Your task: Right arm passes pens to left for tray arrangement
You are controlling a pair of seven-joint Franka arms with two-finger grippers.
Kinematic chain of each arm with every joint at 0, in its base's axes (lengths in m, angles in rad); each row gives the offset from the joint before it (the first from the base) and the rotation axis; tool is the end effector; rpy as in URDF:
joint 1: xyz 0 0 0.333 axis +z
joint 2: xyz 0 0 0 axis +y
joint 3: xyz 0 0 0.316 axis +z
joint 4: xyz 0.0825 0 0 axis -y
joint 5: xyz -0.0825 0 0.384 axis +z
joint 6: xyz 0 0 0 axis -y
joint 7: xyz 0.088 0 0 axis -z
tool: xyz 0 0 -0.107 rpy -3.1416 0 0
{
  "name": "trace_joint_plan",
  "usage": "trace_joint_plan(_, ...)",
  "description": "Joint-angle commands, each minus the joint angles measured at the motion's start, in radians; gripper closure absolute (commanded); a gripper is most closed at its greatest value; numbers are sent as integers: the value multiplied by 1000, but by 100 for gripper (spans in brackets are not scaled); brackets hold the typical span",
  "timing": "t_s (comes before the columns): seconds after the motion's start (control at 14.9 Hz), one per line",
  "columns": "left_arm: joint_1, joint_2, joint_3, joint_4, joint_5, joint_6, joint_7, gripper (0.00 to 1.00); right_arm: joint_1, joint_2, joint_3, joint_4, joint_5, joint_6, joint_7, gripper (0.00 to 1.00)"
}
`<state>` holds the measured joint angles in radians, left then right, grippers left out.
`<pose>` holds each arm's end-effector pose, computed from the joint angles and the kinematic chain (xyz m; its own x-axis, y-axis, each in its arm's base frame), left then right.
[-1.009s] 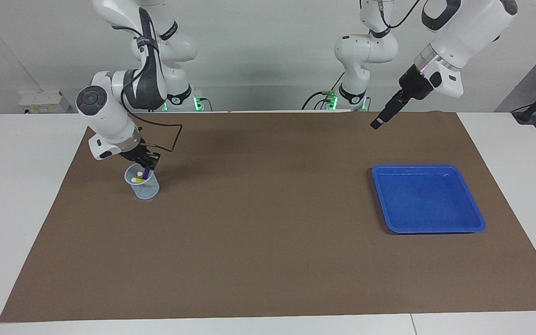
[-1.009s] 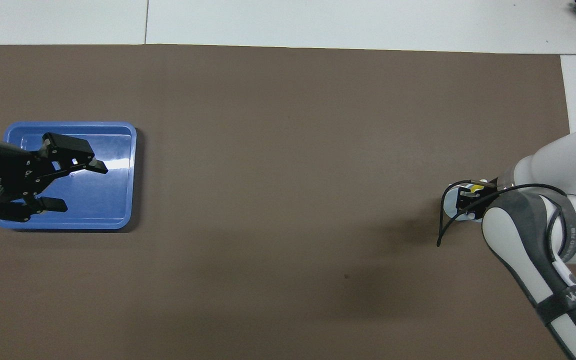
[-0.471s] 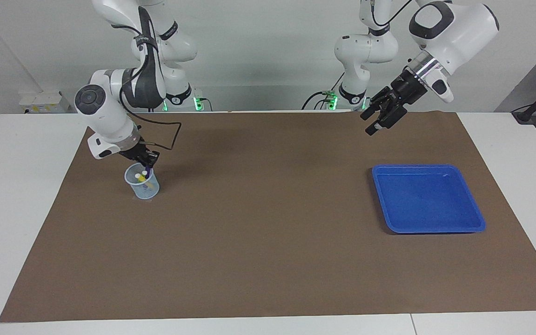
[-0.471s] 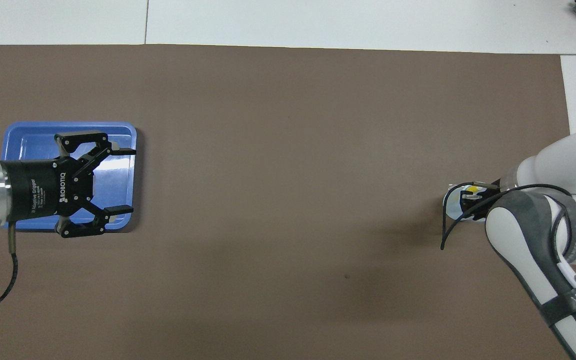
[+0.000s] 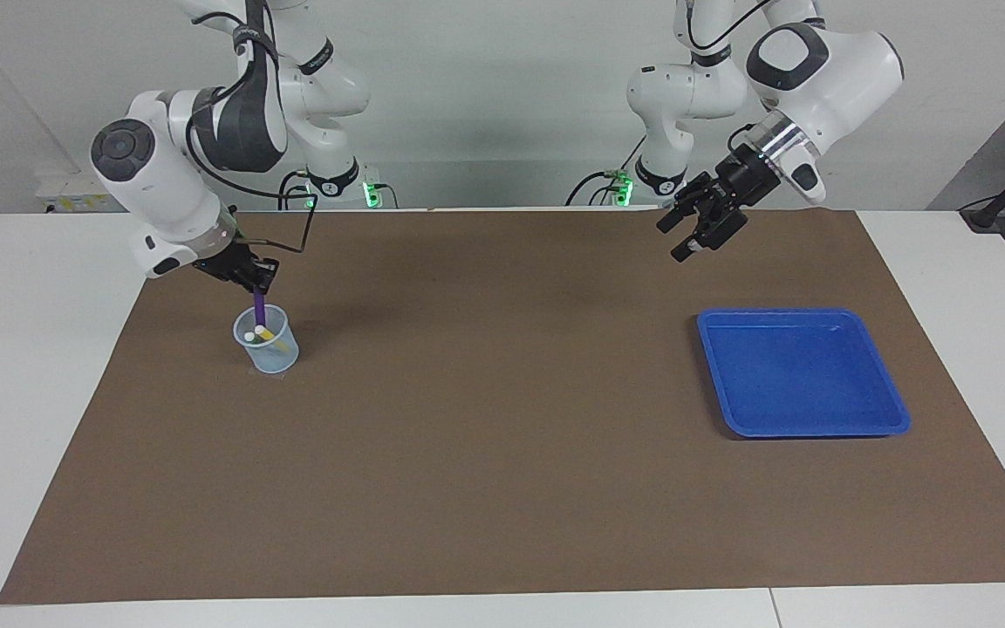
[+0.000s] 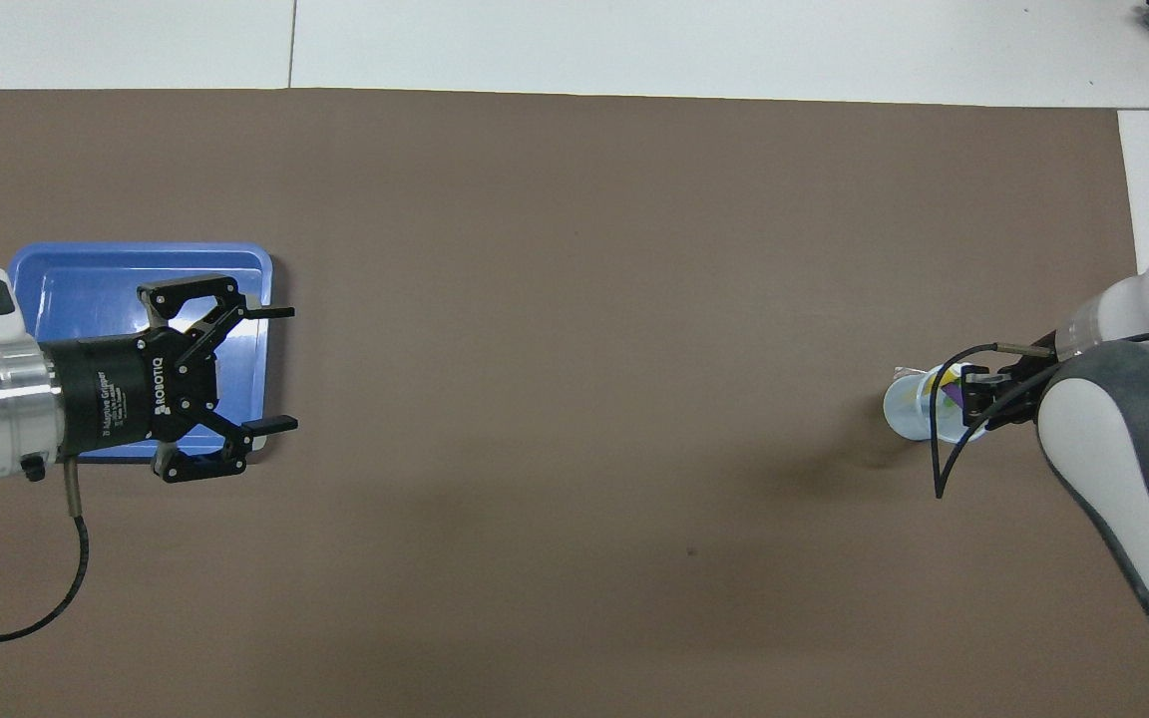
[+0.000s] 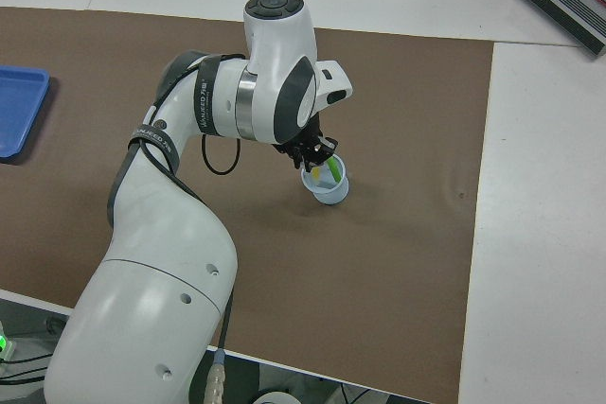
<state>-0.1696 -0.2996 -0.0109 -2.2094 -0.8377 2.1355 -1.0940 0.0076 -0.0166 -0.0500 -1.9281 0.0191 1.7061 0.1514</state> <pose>0.4758 -0.1200 0.5382 0.3369 0.7304 -0.5941 0.9201 -0.1217 0.3722 0.5307 -0.0208 0.4771 0.9594 -0.1940 -0.2045 -0.1957 -0.9806 0.0122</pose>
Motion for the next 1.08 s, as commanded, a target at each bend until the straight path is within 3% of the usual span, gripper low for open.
trace_joint_plan(0.0, -54, -21, 9, -41, -17, 70, -18, 0, -3, -2, 6, 99, 60, -89, -26, 100)
trace_joint_plan(0.34, -57, -16, 9, -29, -17, 61, -23, 0, -9, -22, 1, 159, 226, -149, -16, 100)
trace_joint_plan(0.67, -57, -9, 9, -19, -17, 58, -21, 1, 5, -22, 9, 159, 447, -134, -13, 100)
trace_joint_plan(1.01, -88, -9, 9, -13, -69, 46, -53, 5, 125, -43, 33, 101, 530, -1, 13, 100)
